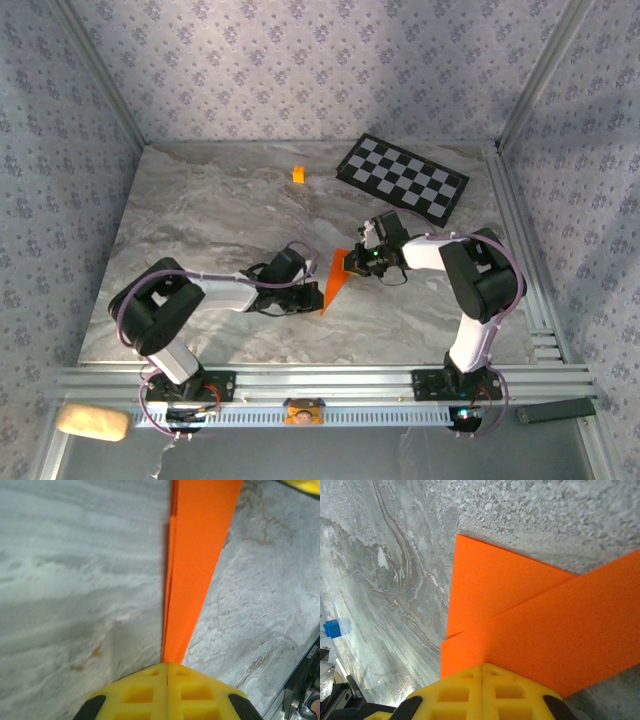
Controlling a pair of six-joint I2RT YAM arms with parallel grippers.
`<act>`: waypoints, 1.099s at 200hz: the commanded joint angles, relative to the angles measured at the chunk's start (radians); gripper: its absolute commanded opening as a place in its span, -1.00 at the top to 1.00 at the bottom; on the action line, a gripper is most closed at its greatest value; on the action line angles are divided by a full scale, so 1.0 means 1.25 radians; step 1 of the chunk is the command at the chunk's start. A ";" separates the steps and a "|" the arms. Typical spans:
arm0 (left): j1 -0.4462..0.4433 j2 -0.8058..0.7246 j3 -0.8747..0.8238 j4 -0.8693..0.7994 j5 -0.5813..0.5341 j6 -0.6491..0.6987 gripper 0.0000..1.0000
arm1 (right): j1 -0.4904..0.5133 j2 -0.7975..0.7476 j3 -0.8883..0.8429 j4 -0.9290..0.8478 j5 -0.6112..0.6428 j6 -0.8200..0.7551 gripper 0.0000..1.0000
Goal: Fold a paper plane with a square sheet of paper (pick it up from the middle)
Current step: Fold the wing for the fifth time at the center of the table.
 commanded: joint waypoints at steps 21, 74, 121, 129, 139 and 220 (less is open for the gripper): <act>-0.013 -0.040 -0.065 -0.125 -0.023 0.016 0.94 | -0.004 0.032 -0.019 -0.078 0.110 -0.012 0.96; -0.013 -0.166 -0.101 -0.123 -0.073 0.012 0.98 | -0.004 0.037 -0.006 -0.074 0.100 -0.012 0.96; 0.017 -0.182 -0.037 -0.137 -0.095 0.022 0.96 | 0.009 -0.007 0.010 -0.029 0.004 -0.035 0.85; 0.027 -0.169 -0.022 -0.132 -0.095 0.019 0.96 | 0.017 -0.025 0.020 -0.031 -0.007 -0.044 0.83; 0.041 -0.150 -0.002 -0.122 -0.086 0.018 0.95 | 0.025 -0.054 0.030 -0.038 -0.007 -0.057 0.79; 0.087 0.032 0.145 -0.106 -0.014 0.038 0.76 | -0.028 -0.279 -0.106 -0.074 0.126 -0.007 0.57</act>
